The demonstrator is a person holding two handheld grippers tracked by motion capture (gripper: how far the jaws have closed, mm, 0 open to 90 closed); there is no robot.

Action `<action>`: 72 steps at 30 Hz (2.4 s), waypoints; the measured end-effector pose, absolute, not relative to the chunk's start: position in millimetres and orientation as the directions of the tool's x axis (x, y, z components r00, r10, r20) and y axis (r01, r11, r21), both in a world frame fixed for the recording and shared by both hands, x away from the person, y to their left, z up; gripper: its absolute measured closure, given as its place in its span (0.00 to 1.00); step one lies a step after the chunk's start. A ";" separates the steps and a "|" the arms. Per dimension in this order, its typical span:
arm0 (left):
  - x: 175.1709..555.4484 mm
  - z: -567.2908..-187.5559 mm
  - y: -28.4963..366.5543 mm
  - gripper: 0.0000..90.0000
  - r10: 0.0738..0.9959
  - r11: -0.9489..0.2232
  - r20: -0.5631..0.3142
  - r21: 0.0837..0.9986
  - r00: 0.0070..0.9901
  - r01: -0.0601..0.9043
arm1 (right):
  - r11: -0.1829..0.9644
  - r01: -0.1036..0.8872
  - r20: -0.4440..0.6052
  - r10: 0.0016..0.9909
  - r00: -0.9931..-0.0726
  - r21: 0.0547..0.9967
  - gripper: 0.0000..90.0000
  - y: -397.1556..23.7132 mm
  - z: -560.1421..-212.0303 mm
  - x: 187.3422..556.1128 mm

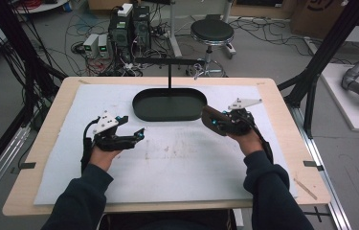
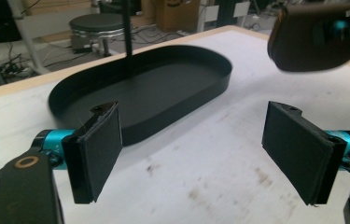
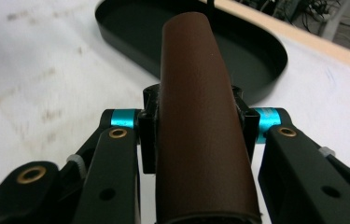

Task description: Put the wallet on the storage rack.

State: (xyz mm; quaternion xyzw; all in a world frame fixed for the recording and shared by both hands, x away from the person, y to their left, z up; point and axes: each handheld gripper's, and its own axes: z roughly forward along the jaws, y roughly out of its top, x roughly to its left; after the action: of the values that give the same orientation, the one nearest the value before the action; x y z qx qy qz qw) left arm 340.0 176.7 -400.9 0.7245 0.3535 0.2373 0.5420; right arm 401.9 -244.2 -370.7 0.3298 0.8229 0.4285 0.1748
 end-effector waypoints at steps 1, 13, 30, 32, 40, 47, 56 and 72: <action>338.8 -404.3 179.9 0.22 0.774 -0.172 -0.032 0.951 0.632 0.258 | 0.407 0.388 0.001 0.689 -0.725 0.827 0.70 -239.4 -368.7 407.3; 334.9 -421.7 211.0 0.22 0.813 -0.169 -0.040 0.939 0.581 0.300 | 0.397 0.372 0.011 0.670 -0.742 0.839 0.70 -173.0 -364.7 473.9; 336.3 -425.8 227.0 0.22 0.838 -0.126 -0.076 0.937 0.540 0.326 | 0.319 0.473 0.164 0.662 -0.732 0.821 0.71 -111.9 -405.2 523.6; 336.5 -425.9 227.4 0.22 0.837 -0.129 -0.073 0.937 0.542 0.324 | 0.280 0.516 0.216 0.675 -0.705 0.810 0.70 -112.1 -412.6 527.6; 337.9 -427.6 228.1 0.22 0.840 -0.126 -0.078 0.935 0.537 0.333 | 0.308 0.476 0.058 0.790 -0.610 0.824 0.50 -123.6 -404.6 528.1; 339.7 -428.9 227.1 0.22 0.837 -0.125 -0.080 0.935 0.541 0.332 | 0.316 0.455 0.041 0.784 -0.620 0.832 0.48 -158.0 -380.2 515.3; 341.1 -428.6 228.5 0.22 0.840 -0.097 -0.099 0.940 0.534 0.327 | 0.368 0.402 -0.030 0.768 -0.640 0.838 0.34 -210.4 -358.4 470.8; 341.2 -419.9 230.3 0.22 0.845 -0.070 -0.094 0.957 0.526 0.283 | 0.403 0.379 -0.100 0.783 -0.614 0.833 0.25 -294.1 -390.0 376.9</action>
State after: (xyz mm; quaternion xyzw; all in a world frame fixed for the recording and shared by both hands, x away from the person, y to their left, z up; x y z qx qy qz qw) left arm 341.2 230.3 -419.9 0.6841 0.4123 0.2589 0.5431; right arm 376.9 -294.1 -390.0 0.3630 0.8001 0.4083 0.2476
